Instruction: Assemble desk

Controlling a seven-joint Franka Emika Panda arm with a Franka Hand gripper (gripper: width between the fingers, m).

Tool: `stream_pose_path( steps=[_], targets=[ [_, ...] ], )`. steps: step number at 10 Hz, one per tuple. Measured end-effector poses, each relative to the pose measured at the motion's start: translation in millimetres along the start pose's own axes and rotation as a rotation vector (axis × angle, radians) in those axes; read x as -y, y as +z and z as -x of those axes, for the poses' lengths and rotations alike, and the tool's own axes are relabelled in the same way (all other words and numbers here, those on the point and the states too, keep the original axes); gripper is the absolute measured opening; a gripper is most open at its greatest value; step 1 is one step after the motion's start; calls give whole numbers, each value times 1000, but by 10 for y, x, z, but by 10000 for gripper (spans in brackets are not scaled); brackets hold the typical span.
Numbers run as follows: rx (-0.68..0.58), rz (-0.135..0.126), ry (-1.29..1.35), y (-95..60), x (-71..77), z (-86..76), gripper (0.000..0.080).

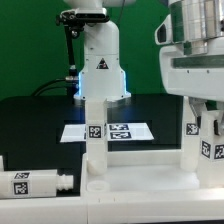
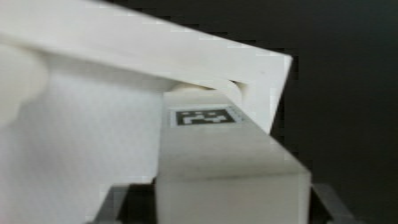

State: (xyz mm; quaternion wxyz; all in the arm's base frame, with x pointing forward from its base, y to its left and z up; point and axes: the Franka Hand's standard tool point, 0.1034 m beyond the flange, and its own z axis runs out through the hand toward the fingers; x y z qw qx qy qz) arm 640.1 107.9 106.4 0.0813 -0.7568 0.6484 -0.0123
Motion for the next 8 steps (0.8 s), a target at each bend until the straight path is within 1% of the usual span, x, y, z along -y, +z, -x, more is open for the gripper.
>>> stream_pose_path(
  steps=[3, 4, 5, 8],
  targets=[
    [3, -1, 191, -1, 2, 0, 297],
    [26, -18, 417, 2, 20, 13, 297],
    [42, -24, 519, 9, 16, 22, 297],
    [42, -21, 511, 21, 7, 27, 296]
  ],
)
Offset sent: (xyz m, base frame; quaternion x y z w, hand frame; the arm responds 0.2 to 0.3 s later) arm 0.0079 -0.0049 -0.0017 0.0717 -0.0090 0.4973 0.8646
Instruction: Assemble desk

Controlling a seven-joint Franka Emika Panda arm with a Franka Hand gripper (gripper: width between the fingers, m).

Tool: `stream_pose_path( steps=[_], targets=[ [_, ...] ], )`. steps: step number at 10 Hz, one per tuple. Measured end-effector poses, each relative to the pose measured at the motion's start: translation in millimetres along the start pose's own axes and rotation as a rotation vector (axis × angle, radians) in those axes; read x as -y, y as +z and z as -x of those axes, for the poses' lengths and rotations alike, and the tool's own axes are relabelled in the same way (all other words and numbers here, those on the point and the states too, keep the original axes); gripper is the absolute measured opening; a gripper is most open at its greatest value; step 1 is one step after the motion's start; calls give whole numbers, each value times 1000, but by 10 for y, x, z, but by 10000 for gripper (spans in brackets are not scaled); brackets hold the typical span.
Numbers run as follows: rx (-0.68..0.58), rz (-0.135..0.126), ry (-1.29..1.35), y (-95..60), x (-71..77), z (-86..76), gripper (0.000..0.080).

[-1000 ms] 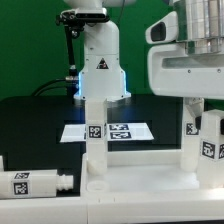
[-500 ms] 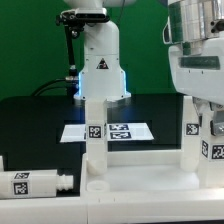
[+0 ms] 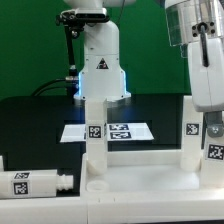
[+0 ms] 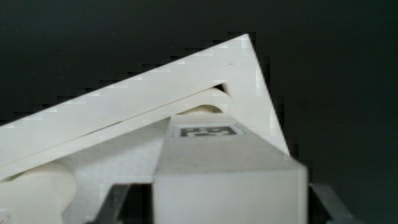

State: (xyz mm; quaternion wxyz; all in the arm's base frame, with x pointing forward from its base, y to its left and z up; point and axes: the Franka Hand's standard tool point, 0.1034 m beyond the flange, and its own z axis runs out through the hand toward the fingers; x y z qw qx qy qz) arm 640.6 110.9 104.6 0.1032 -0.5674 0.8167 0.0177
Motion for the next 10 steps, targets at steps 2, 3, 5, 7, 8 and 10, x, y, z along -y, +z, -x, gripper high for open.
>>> stream_pose_path(
  steps=[2, 3, 5, 7, 8, 10],
  targets=[
    [0, 1, -7, 6, -4, 1, 590],
    [-8, 1, -174, 5, -17, 22, 590],
    [0, -16, -526, -12, -12, 97, 647],
    [-1, -4, -676, -5, -31, 95, 647],
    [-2, -3, -759, -3, -29, 88, 649],
    [-49, 7, -1132, -44, 35, 59, 649]
  ],
)
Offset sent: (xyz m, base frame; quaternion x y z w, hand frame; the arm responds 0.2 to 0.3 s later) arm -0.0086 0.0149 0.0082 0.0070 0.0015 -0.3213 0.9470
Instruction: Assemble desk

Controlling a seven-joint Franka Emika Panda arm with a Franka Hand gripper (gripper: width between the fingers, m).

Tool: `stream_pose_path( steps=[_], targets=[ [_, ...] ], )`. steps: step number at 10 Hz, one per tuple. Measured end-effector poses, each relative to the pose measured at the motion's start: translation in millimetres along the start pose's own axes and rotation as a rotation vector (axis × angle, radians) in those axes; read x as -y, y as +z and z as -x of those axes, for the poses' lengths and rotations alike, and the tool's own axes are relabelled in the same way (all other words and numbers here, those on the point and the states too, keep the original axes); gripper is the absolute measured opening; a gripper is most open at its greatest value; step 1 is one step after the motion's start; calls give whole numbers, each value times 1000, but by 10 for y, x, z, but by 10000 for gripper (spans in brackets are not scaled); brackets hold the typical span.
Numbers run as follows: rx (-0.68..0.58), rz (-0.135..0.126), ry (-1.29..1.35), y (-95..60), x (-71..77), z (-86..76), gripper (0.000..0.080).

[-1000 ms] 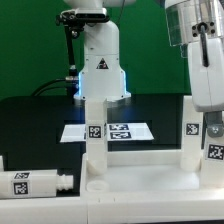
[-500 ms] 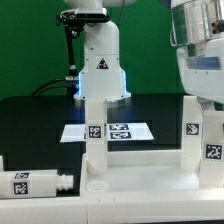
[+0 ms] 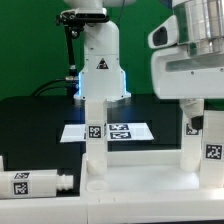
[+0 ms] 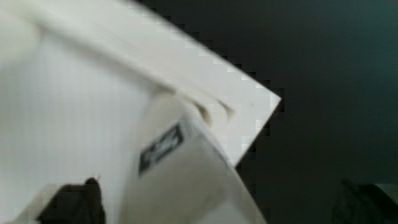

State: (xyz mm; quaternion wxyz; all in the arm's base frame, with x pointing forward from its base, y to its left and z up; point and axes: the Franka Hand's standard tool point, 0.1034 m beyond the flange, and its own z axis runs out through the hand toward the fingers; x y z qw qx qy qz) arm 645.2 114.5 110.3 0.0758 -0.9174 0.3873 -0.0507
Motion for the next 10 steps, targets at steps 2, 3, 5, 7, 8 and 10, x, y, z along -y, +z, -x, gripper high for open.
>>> stream_pose_path(
  steps=[2, 3, 5, 7, 8, 10],
  targets=[
    [-47, 14, -440, -20, 46, -73, 649],
    [-44, 17, -449, -10, 30, -65, 649],
    [-44, 15, -419, -9, 29, -68, 517],
    [-25, 32, -152, -12, 8, -64, 308],
    [-25, 33, -39, -12, 4, -66, 308],
    [-24, 25, 330, -13, -54, -93, 308]
  ],
)
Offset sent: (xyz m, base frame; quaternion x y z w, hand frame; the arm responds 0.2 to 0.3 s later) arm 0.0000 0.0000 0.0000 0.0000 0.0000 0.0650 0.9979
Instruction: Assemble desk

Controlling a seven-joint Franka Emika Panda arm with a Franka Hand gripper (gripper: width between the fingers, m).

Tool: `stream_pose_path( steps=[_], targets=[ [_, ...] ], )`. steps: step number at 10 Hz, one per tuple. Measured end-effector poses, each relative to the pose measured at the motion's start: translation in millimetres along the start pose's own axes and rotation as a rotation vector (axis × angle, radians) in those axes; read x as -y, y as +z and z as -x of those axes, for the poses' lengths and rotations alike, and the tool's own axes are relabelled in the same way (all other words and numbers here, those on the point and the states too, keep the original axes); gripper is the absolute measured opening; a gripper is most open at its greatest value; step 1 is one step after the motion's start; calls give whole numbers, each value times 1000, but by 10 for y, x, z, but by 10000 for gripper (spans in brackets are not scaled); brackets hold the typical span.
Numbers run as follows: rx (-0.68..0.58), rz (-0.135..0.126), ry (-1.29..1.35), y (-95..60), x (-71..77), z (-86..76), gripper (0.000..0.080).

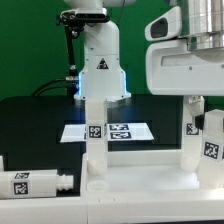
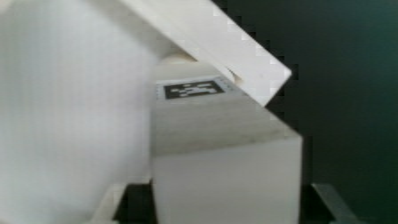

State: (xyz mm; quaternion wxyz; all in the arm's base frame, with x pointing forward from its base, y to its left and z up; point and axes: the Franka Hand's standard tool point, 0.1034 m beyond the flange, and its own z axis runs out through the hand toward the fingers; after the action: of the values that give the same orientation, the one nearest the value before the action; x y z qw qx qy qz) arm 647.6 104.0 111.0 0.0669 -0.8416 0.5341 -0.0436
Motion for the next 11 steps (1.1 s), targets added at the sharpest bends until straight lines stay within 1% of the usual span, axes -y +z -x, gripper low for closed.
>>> stream_pose_path(
  steps=[1, 2, 4, 5, 7, 8, 9, 11],
  targets=[
    [19, -7, 135, 0, -27, -25, 308],
    [19, 2, 165, 2, -48, -41, 304],
    [22, 6, 279, 4, -55, -29, 301],
    [33, 6, 397, 4, -65, -29, 301],
    [89, -12, 763, 24, -123, -11, 300],
    [106, -11, 866, 29, -134, -10, 300],
    [121, -11, 950, 31, -145, -11, 300],
    [121, -3, 1023, 30, -150, -11, 300]
  ],
)
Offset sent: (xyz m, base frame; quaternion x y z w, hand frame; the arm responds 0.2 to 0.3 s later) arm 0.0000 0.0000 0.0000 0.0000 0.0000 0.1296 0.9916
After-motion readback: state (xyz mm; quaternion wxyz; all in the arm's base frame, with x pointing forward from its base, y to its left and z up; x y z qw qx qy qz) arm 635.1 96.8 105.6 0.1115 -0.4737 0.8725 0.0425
